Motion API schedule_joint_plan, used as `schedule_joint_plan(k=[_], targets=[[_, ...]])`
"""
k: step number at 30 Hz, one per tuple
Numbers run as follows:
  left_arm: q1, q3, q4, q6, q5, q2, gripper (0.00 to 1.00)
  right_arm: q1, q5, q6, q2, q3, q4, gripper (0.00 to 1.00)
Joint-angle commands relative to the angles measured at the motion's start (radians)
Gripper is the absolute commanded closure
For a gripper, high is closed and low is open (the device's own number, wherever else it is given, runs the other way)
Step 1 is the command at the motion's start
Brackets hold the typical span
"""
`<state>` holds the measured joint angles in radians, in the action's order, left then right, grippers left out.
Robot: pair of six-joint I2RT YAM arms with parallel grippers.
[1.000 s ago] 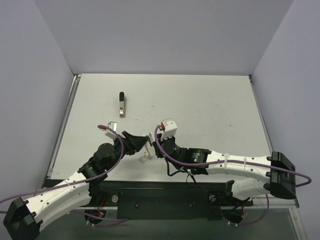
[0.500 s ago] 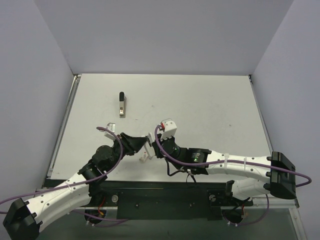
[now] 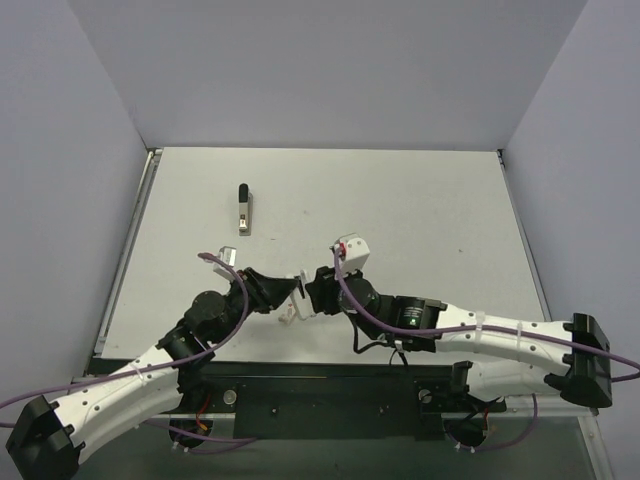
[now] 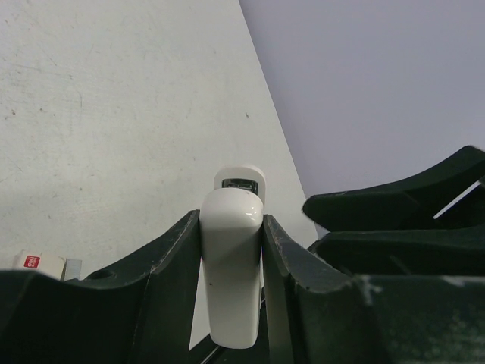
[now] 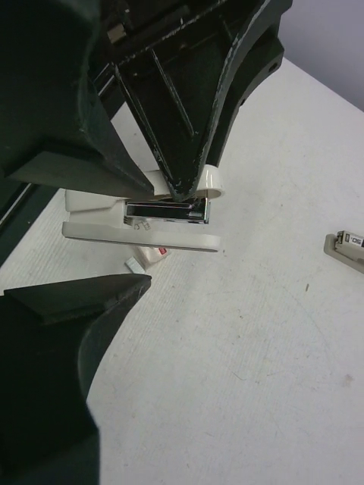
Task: Unload the staples from the stapler
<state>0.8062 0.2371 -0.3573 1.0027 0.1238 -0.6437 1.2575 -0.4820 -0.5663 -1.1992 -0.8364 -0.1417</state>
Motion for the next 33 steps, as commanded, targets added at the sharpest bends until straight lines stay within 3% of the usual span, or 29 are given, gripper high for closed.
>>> schedule_joint_plan(k=[1, 9, 15, 20, 24, 33], targets=[[0.005, 0.039, -0.101, -0.058, -0.100, -0.010, 1.00, -0.009, -0.018, 0.055, 0.145, 0.025, 0.080, 0.57], [0.005, 0.100, -0.152, -0.187, -0.334, -0.103, 1.00, -0.067, 0.172, 0.233, 0.309, -0.064, 0.359, 0.52], [0.005, 0.085, -0.282, -0.263, -0.524, -0.154, 1.00, -0.073, 0.371, 0.295, 0.378, -0.119, 0.534, 0.50], [0.010, 0.080, -0.399, -0.306, -0.726, -0.200, 1.00, -0.075, 0.473, 0.331, 0.372, -0.139, 0.591, 0.48], [0.033, 0.102, -0.393, -0.340, -0.825, -0.208, 1.00, -0.075, 0.594, 0.362, 0.354, -0.164, 0.613, 0.48], [0.099, 0.128, -0.339, -0.415, -0.880, -0.201, 1.00, -0.075, 0.747, 0.411, 0.271, -0.222, 0.622, 0.50]])
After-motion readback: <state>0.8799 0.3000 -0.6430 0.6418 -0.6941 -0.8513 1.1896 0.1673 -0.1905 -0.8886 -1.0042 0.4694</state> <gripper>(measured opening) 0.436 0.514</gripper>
